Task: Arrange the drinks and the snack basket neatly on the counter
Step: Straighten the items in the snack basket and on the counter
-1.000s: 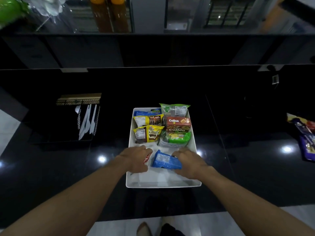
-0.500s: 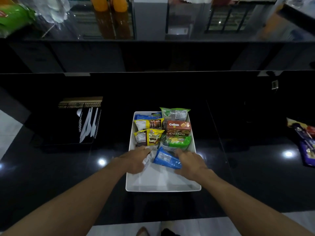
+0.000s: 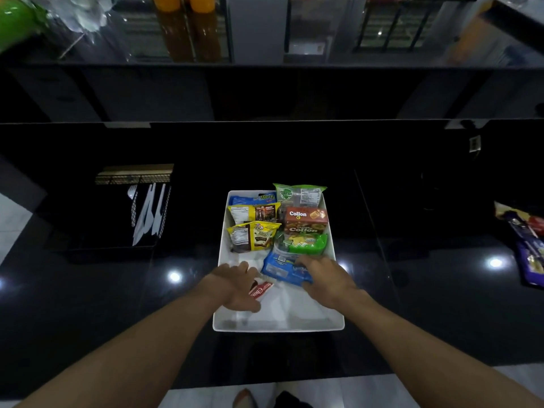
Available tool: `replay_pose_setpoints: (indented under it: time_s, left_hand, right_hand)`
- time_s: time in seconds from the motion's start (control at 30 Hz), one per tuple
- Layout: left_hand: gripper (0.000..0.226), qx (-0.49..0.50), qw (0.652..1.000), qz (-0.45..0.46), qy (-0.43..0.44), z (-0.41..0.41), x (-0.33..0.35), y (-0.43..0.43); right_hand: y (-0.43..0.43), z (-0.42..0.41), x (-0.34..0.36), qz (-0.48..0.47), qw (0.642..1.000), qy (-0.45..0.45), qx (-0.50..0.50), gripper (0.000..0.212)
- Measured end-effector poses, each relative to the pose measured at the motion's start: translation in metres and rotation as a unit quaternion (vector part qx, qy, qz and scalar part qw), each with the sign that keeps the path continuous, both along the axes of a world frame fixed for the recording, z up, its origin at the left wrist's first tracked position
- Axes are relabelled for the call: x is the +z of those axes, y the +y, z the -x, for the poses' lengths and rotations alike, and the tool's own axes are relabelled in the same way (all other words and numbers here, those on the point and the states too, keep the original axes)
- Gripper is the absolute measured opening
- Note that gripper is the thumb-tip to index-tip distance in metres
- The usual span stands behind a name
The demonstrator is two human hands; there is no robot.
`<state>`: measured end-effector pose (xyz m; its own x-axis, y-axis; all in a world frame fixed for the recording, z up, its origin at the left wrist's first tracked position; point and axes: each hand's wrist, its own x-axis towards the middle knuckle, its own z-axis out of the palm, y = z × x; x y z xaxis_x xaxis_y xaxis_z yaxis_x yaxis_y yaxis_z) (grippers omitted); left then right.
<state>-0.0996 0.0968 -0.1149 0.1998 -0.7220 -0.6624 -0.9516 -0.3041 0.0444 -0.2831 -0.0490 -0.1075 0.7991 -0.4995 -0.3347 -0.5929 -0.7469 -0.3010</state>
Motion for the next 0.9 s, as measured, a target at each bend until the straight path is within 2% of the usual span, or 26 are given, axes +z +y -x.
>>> replay_pose_setpoints:
  time_s: [0.17, 0.33, 0.53, 0.6, 0.7, 0.9]
  left_hand:
    - [0.074, -0.007, 1.0, 0.017, 0.015, -0.002, 0.004, -0.001]
    - [0.057, 0.031, 0.994, 0.057, 0.084, -0.009, 0.007, -0.002]
    - [0.006, 0.025, 0.975, 0.174, 0.139, -0.021, 0.007, 0.007]
    - [0.024, 0.029, 0.972, 0.185, 0.144, -0.024, 0.007, 0.01]
    - [0.038, 0.035, 0.974, 0.167, 0.147, -0.025, 0.004, 0.012]
    - [0.045, -0.026, 0.986, 0.121, 0.115, -0.022, 0.007, 0.013]
  right_hand:
    - [-0.002, 0.001, -0.002, 0.042, 0.998, -0.038, 0.0, 0.043]
    - [-0.001, 0.002, -0.007, 0.059, 0.996, -0.062, 0.003, 0.036]
    - [-0.004, 0.003, -0.01, 0.036, 0.996, -0.08, -0.005, 0.033]
    - [-0.005, 0.003, -0.011, 0.03, 0.996, -0.085, -0.008, 0.032]
    - [-0.005, 0.004, -0.012, 0.023, 0.996, -0.09, -0.008, 0.032]
    - [-0.007, 0.005, -0.013, 0.012, 0.995, -0.094, -0.006, 0.033]
